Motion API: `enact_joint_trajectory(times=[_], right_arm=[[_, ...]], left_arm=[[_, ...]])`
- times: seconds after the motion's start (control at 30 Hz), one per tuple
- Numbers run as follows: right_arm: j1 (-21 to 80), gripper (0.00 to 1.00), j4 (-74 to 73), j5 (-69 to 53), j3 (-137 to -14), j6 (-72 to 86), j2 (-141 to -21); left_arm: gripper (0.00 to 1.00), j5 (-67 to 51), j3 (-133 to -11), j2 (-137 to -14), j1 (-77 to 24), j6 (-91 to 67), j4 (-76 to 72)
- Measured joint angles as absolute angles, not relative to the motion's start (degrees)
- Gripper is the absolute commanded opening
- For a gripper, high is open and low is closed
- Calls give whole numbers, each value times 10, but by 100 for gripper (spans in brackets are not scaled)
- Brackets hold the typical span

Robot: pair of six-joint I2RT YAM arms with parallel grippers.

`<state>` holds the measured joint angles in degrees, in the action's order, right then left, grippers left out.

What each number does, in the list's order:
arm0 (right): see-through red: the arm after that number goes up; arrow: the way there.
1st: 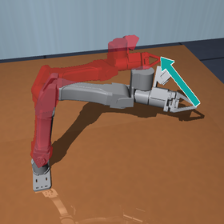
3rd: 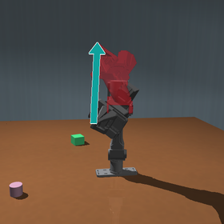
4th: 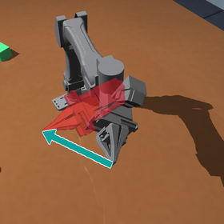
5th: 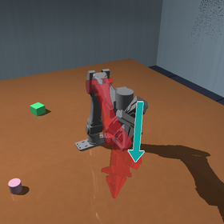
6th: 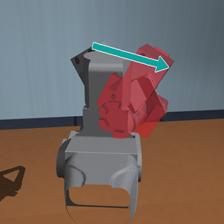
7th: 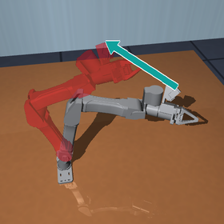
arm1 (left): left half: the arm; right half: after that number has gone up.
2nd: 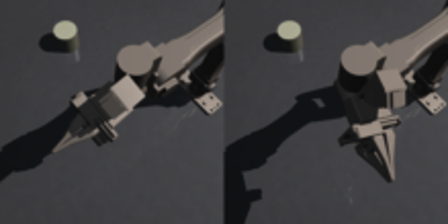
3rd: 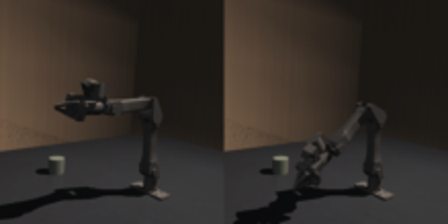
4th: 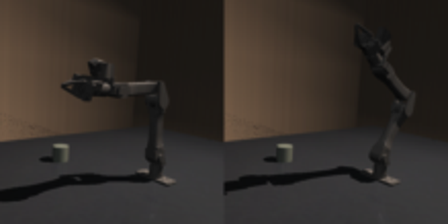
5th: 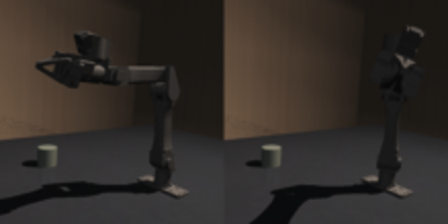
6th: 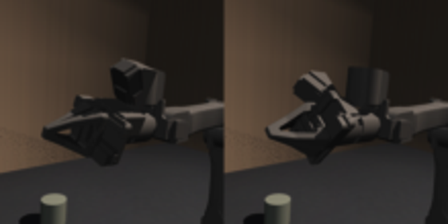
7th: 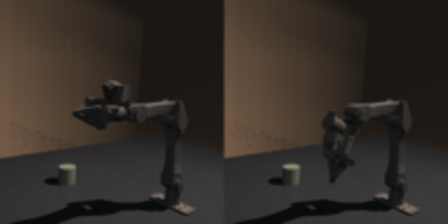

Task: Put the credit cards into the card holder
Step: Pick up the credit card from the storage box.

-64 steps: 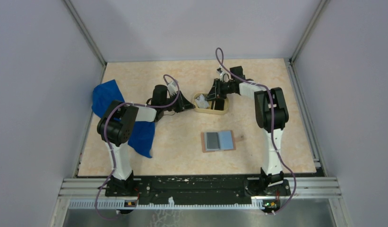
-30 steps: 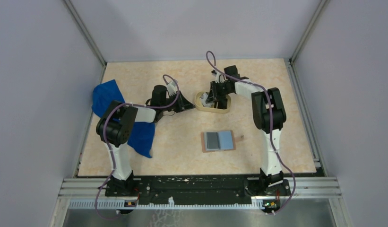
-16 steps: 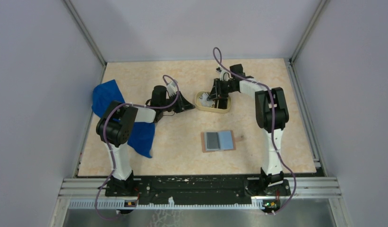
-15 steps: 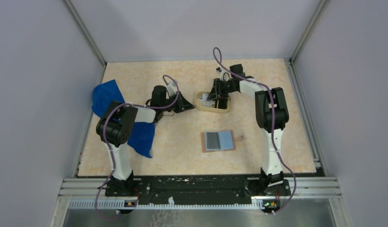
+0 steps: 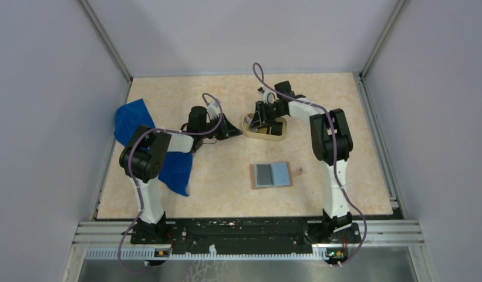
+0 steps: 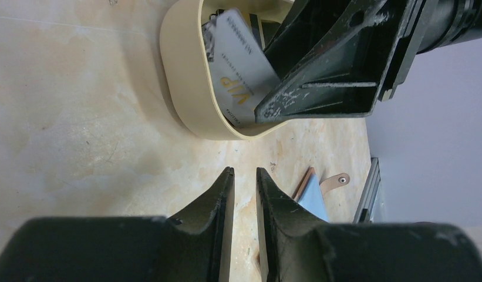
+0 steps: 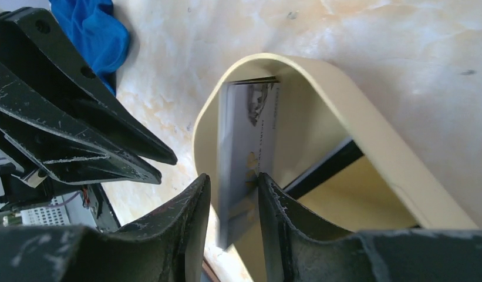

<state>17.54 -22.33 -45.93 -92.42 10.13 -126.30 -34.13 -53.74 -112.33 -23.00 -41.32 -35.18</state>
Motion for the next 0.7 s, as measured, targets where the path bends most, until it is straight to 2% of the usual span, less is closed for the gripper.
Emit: enact_joint_trajectory(times=[0.7], right_arm=[[162,29,-232,-457,-927,112,-1265]], left_arm=[[26,-342,-537,-1123,-230,-413,-352]])
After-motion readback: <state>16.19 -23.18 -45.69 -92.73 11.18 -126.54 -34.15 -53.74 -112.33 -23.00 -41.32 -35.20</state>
